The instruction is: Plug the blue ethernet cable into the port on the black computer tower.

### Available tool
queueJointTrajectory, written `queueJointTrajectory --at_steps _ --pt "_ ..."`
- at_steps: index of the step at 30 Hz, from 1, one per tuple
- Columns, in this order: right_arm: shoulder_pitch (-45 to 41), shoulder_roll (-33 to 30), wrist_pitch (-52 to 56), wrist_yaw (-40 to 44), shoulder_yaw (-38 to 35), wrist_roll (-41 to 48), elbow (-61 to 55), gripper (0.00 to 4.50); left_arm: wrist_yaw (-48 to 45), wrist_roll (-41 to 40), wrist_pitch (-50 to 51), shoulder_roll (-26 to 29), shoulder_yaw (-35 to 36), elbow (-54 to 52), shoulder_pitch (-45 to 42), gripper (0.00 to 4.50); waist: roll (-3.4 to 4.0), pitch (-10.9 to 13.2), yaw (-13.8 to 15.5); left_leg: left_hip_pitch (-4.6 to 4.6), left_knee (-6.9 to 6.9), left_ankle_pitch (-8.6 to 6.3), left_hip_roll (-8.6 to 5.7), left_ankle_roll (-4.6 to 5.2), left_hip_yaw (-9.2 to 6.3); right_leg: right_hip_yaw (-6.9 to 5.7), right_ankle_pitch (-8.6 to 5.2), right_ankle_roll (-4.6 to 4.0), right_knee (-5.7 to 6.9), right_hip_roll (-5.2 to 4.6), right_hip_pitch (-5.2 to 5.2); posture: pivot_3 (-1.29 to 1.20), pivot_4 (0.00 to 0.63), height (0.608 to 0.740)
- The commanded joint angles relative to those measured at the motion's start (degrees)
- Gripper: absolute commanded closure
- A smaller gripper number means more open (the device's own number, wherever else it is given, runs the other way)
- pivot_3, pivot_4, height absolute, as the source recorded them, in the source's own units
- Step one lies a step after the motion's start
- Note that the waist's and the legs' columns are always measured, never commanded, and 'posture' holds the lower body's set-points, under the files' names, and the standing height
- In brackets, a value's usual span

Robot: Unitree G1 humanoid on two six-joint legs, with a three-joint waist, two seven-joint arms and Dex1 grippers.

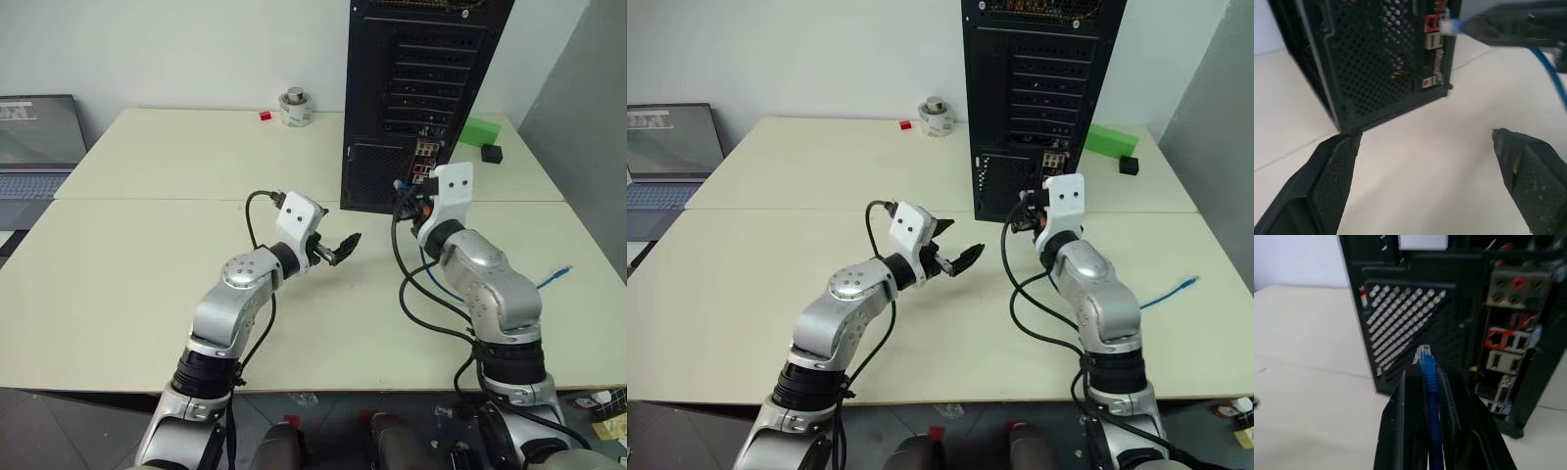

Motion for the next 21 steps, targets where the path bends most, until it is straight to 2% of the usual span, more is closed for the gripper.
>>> queueJointTrajectory --at_steps 1,8,21 --pt "-2.46 2.69 -4.9 -6.1 -0.53 -4.22 2.85 4.48 -0.49 0.55 0.88 1.27 0.75 -0.55 -4.29 0.0 0.01 0.0 0.07 0.0 0.0 0.0 0.0 0.0 0.0 0.0 0.0 0.0 0.0 0.0 0.0 0.0 0.15 0.74" --pt "-3.88 5.59 -8.59 -9.69 -1.8 -6.54 7.85 4.48 -1.61 0.16 2.81 2.28 0.55 0.51 -6.94 0.0 0.01 0.0 0.02 -0.1 -0.02 0.0 -0.02 -0.01 0.09 0.09 0.0 -0.01 -0.02 -0.03 -0.14 0.0 0.15 0.74" --pt "-7.38 7.45 -14.1 -12.1 -4.48 -7.06 15.99 4.48 -2.58 0.56 2.5 3.61 0.29 0.59 -6.66 0.0 0.01 0.0 -0.02 -0.16 -0.03 0.0 -0.01 0.0 0.09 0.09 0.01 -0.01 0.0 -0.03 -0.19 0.0 0.15 0.74"
